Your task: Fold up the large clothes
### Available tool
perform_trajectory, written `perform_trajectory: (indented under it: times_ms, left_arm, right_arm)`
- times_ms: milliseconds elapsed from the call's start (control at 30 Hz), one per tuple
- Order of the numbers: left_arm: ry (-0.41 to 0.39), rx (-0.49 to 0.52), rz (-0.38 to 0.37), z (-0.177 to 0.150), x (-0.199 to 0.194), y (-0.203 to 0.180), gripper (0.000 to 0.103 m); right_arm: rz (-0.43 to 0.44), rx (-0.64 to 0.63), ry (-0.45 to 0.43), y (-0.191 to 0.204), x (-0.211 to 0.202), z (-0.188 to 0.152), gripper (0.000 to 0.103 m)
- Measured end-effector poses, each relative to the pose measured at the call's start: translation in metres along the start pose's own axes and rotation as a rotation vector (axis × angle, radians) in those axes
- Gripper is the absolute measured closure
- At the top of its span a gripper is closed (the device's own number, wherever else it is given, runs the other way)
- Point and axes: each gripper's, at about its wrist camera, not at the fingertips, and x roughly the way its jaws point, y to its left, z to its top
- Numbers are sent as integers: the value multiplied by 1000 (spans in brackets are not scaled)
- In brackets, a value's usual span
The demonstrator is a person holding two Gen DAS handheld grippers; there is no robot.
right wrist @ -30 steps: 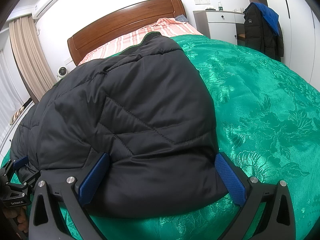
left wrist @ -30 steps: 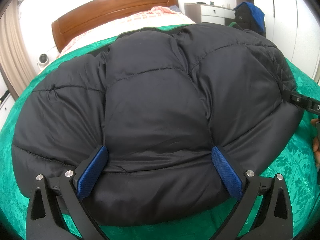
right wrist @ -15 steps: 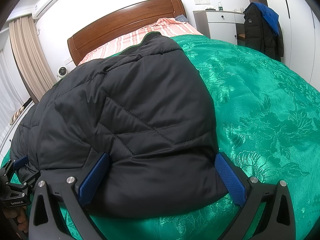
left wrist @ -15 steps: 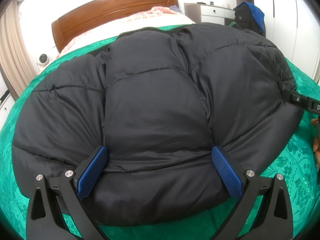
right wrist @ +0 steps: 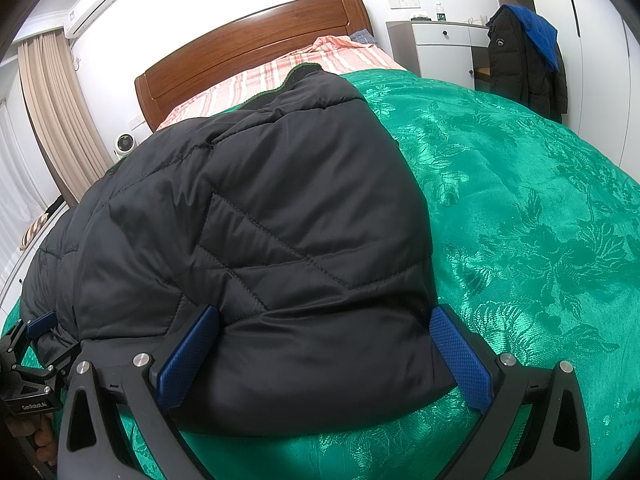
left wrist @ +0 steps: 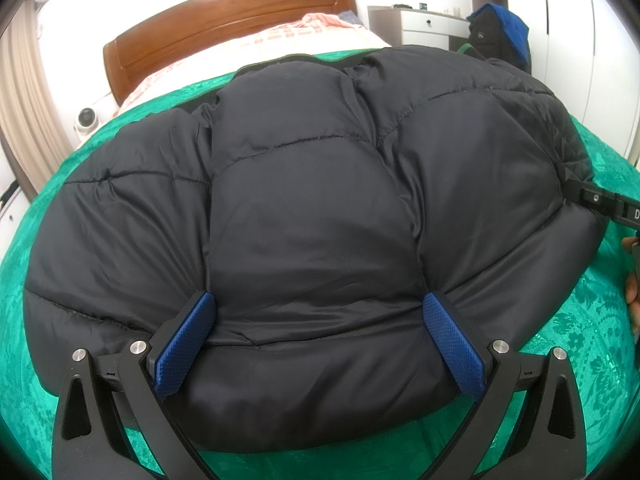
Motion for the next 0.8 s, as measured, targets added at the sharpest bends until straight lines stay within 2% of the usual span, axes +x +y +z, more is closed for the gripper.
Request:
perform_trajectory:
  times_ms: [367, 500, 600, 667, 767, 800]
  left_arm:
    - [15, 11, 7, 2, -3, 0, 1]
    - [57, 65, -31, -6, -18, -5, 1]
    - [129, 141, -100, -25, -38, -10, 1]
    - [134, 158, -145, -34, -55, -9, 1]
    - [87, 84, -256, -29, -81, 4, 1]
    - [49, 24, -300, -16, -88, 14, 1]
  right_arm:
    - [6, 4, 3, 0, 1, 0, 0]
    - [14, 16, 2, -2, 0, 1, 0]
    - [-1, 62, 5, -8, -13, 0, 0]
    - [40, 126, -44, -17, -34, -5, 0]
    - [141, 253, -85, -34, -54, -8, 0]
    - [169, 289, -87, -39, -55, -9, 0]
